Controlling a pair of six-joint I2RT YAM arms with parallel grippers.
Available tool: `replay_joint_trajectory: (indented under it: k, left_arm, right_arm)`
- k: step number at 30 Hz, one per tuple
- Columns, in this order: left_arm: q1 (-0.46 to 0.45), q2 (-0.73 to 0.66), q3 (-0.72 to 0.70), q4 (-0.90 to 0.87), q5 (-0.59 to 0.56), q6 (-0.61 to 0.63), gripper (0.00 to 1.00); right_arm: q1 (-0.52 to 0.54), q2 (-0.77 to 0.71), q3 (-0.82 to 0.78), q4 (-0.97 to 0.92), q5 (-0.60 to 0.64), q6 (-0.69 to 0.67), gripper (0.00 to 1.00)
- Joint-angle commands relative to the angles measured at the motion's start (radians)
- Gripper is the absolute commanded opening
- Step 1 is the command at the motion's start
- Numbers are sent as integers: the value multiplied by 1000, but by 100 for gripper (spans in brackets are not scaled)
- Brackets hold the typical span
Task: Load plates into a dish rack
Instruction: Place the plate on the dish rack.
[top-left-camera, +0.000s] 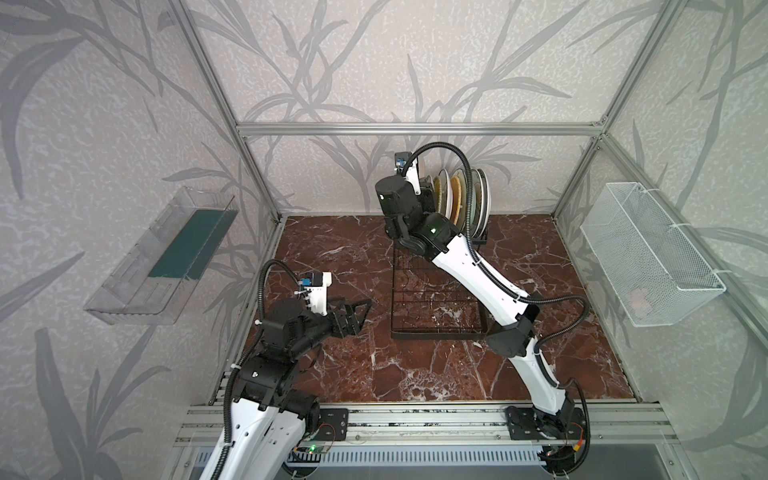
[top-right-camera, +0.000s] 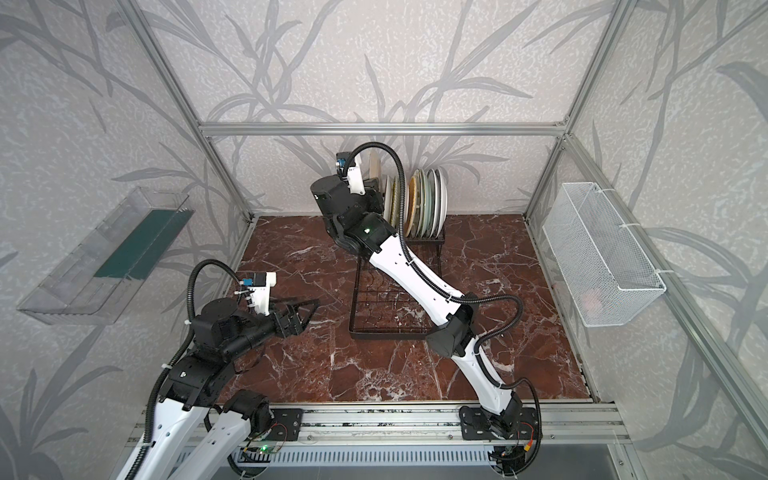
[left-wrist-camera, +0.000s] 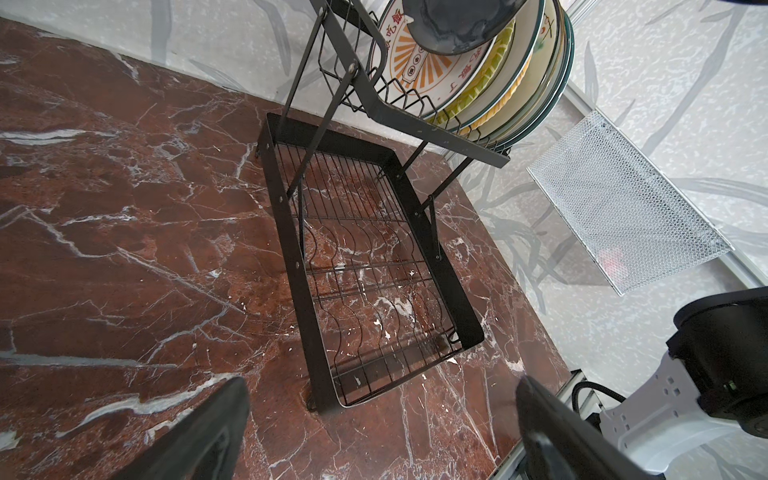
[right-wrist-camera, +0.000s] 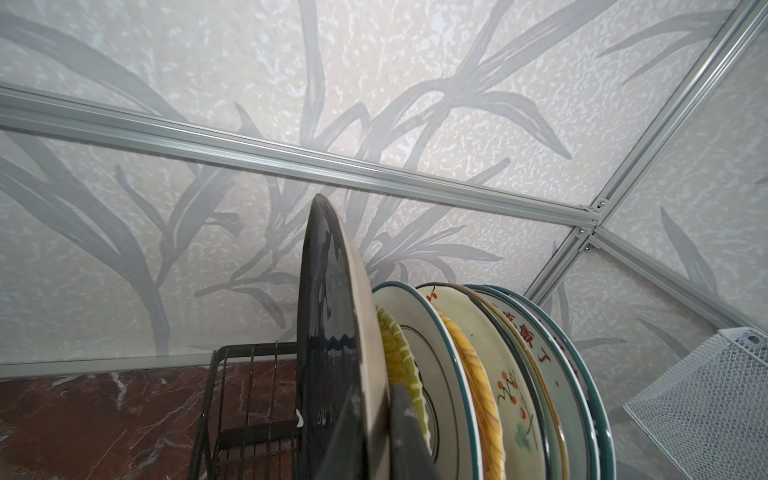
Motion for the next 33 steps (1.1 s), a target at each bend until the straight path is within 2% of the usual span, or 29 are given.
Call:
replay_joint_trajectory:
  k: [1,16,23,33]
  left_arm:
    - [-4,-3,-5,-9,14,22,99]
    - [-4,-13,-7,-9,18,20,99]
    - [-5,-12,-7,-15,17,20,99]
    - [-3,-3,-10,-3,21,18,99]
  right_arm:
    - [-4,11,76,45,47,27,0]
    - [-14,61,96,43,61,34,0]
    - [-29,70,97,-69,28,148,0]
    - [-27,77,96,-143,-1,229,0]
